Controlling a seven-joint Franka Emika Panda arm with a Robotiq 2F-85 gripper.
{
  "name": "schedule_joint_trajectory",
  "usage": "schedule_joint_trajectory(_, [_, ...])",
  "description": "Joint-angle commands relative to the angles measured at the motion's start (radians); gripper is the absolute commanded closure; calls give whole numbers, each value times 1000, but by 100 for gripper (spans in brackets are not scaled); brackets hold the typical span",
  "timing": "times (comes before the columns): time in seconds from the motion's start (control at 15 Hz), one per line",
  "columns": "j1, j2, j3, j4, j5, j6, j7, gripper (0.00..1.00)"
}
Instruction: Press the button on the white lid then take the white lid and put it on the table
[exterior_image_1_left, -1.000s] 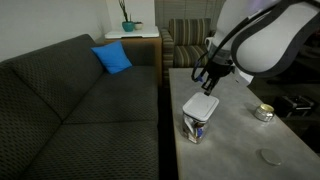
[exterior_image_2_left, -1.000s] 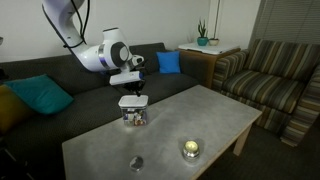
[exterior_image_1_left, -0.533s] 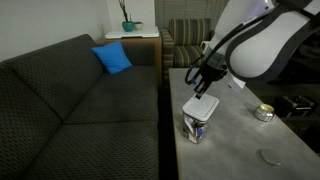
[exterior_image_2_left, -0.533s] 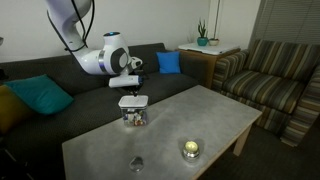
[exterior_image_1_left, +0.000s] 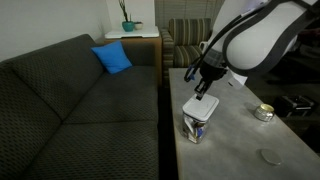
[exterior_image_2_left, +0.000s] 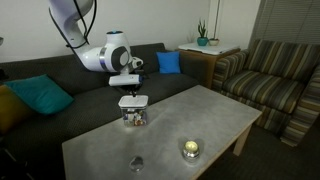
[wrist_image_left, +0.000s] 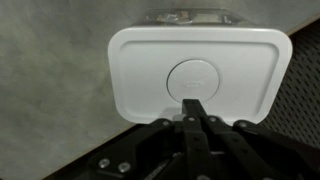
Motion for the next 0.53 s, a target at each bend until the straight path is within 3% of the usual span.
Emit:
schedule_joint_trajectory(0.0, [-40, 4, 58, 24, 29, -123, -86, 100])
schedule_joint_trajectory(0.47, [-24, 18, 43, 65, 42, -221, -92, 100])
